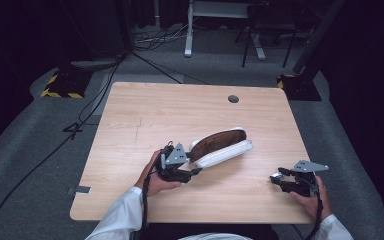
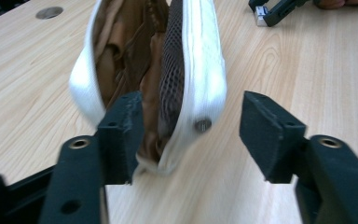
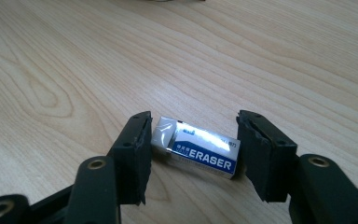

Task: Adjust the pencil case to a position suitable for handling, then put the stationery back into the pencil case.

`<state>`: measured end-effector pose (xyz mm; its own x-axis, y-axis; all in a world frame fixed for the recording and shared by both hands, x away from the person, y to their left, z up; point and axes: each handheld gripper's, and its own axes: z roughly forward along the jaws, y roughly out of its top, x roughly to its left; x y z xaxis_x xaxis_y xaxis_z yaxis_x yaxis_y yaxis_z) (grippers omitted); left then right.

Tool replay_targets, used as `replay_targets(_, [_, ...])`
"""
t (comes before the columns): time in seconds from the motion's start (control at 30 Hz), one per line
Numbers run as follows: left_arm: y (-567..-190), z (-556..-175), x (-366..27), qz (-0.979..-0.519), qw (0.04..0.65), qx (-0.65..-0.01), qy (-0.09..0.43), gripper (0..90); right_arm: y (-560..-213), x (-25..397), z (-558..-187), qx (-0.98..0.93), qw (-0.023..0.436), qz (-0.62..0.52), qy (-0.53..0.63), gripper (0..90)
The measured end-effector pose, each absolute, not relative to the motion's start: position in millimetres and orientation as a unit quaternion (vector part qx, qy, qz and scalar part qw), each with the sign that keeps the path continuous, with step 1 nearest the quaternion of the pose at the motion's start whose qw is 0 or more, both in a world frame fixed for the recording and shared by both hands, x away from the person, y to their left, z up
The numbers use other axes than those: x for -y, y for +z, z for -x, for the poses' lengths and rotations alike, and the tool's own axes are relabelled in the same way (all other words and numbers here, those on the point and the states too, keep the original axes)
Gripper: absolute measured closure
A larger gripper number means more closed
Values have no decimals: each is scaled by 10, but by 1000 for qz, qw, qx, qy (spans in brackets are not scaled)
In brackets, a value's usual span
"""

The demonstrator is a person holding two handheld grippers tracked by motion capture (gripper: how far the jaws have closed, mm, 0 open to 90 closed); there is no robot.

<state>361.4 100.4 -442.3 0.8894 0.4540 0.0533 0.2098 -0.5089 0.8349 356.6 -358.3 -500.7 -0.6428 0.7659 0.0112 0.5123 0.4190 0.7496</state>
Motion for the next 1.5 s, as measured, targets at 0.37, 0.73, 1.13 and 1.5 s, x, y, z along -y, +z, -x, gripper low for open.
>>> replay_targets(0.37, [-4739, -3462, -1569, -870, 381, -274, 151, 171, -5000, 3588, -3572, -824, 168, -391, 374, 470])
replay_targets(0.73, [-4960, -3470, -1798, -867, 351, -319, 152, 171, -4959, 3622, -3559, -815, 176, -396, 385, 470])
replay_targets(1.13, [-5042, -3484, -1823, -861, 349, -346, 131, 163, -4617, 3593, -3580, -792, 189, -386, 434, 470])
replay_targets(1.5, [-5043, -3478, -1820, -859, 349, -349, 134, 162, -4148, 3168, -3631, -791, 215, -336, 465, 470])
